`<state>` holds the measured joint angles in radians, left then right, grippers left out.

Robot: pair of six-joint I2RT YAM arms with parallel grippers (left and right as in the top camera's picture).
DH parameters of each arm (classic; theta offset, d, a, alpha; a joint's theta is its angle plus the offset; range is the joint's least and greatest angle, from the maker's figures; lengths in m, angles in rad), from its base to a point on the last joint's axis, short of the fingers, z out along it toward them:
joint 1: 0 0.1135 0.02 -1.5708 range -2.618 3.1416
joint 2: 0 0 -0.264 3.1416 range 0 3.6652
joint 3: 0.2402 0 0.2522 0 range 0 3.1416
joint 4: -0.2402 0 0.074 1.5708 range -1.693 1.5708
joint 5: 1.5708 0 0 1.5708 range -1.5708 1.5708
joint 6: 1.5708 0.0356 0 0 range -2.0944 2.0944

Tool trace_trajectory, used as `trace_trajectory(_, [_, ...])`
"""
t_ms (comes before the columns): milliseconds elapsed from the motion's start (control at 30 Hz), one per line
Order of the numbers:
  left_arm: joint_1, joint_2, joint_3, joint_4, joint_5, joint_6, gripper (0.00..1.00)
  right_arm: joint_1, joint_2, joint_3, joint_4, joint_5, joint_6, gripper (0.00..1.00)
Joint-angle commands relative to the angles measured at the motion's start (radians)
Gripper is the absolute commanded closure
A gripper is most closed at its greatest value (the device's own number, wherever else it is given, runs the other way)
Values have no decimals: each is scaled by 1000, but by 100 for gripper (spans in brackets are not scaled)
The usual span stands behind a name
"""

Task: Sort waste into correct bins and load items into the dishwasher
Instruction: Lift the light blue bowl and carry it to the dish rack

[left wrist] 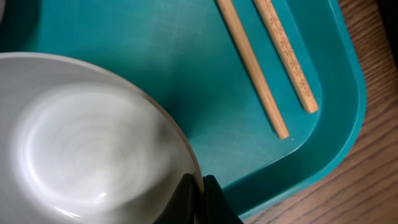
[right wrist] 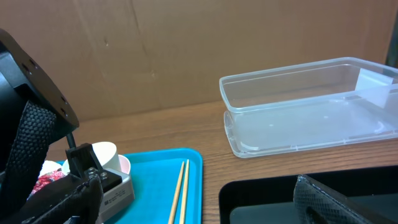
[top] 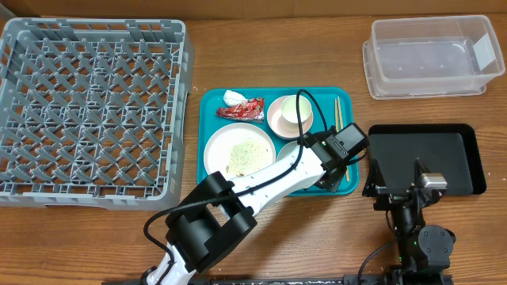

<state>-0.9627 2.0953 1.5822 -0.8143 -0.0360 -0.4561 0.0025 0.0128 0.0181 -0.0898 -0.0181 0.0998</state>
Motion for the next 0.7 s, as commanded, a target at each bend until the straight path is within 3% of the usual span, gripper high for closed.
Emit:
trace_trajectory(0, [-6,3,41,-22,75,3,96,4,-10,-10,5,10,-7,0])
trace_trajectory(400, [76,-5,537,-431,57,8,96,4,-10,-10,5,10,-7,0])
trace_trajectory(667, [364,-5,819,-577,91,8,96,4,-10,-10,5,10,-7,0])
